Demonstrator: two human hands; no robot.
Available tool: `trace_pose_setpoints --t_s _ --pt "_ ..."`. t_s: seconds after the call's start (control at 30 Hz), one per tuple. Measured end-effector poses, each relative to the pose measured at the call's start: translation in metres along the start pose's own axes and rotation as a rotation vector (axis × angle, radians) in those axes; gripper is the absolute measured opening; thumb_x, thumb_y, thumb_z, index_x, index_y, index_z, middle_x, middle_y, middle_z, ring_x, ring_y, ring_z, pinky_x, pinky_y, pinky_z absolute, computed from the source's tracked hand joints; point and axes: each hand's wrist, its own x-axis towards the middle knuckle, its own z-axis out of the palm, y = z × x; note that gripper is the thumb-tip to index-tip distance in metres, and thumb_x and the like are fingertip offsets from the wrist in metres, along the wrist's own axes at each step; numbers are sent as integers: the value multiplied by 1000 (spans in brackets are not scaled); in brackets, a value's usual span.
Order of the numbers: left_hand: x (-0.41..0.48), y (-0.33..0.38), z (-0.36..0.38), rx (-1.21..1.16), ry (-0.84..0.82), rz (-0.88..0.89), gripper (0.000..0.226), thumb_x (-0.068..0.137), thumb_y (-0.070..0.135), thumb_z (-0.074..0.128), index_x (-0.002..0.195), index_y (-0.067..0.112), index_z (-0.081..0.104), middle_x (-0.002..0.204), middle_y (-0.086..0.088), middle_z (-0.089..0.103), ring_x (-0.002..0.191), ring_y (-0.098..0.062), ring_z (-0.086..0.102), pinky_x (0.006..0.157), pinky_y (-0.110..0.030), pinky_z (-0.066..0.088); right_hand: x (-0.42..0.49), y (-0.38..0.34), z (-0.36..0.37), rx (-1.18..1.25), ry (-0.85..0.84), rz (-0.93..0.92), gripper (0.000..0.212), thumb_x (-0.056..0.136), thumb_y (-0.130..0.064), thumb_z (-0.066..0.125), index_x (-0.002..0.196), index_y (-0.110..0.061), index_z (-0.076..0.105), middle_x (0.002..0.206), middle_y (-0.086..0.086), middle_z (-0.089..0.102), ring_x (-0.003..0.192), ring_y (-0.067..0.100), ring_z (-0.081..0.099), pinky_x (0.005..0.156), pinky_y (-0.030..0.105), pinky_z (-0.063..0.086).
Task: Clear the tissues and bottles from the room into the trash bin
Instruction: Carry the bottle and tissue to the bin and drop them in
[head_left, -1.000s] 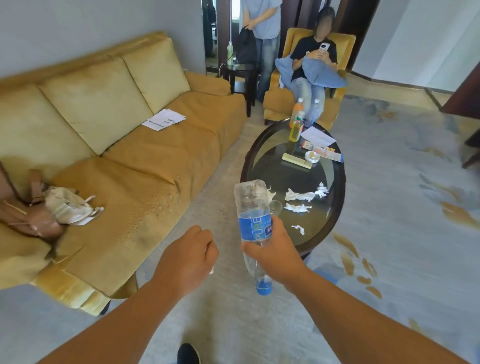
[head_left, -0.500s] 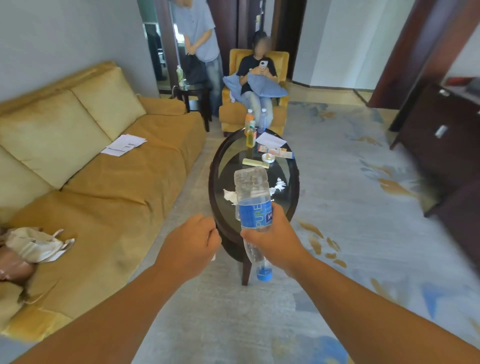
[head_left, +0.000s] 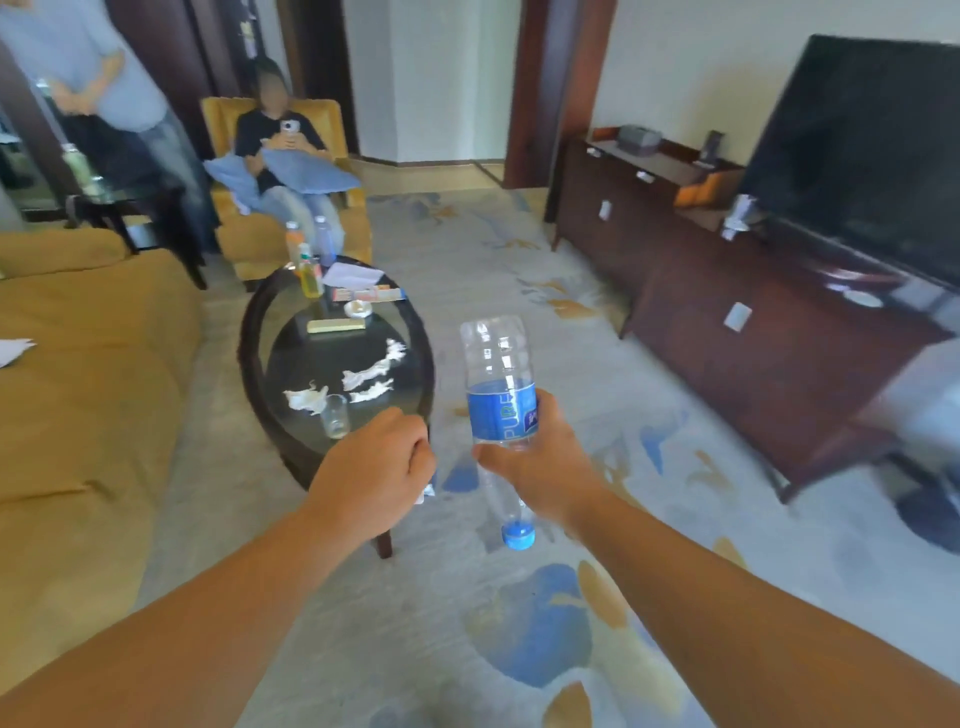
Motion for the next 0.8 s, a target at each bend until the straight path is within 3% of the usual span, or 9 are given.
trace_pose_setpoints --t_s 0.2,0.33,0.6,0.8 --pt "20 87 30 -75 -62 190 23 88 29 37 76 16 52 77 3 44 67 -26 54 62 -36 45 -38 27 -87 -13 215 79 52 73 -29 77 112 -30 44 99 -12 58 86 4 60 68 19 44" --pt "31 157 54 -104 -86 292 26 84 30 34 74 14 51 77 1 46 65 -27 53 61 -38 45 -64 53 -152 -30 335 129 53 71 -32 78 111 -33 44 103 -10 59 91 8 62 80 28 50" --pt "39 317 112 -158 -131 421 22 85 28 37 71 16 49 78 0 48 64 -25 53 59 -37 45 -120 113 -295 -10 489 160 53 70 -30 77 111 -32 44 107 -6 58 93 11 62 87 35 52" --pt "44 425 157 -188 -178 530 20 90 18 46 71 14 47 77 0 44 62 -23 49 57 -37 41 -160 154 -392 -3 603 199 54 74 -29 76 115 -31 41 107 -9 57 92 5 60 68 17 43"
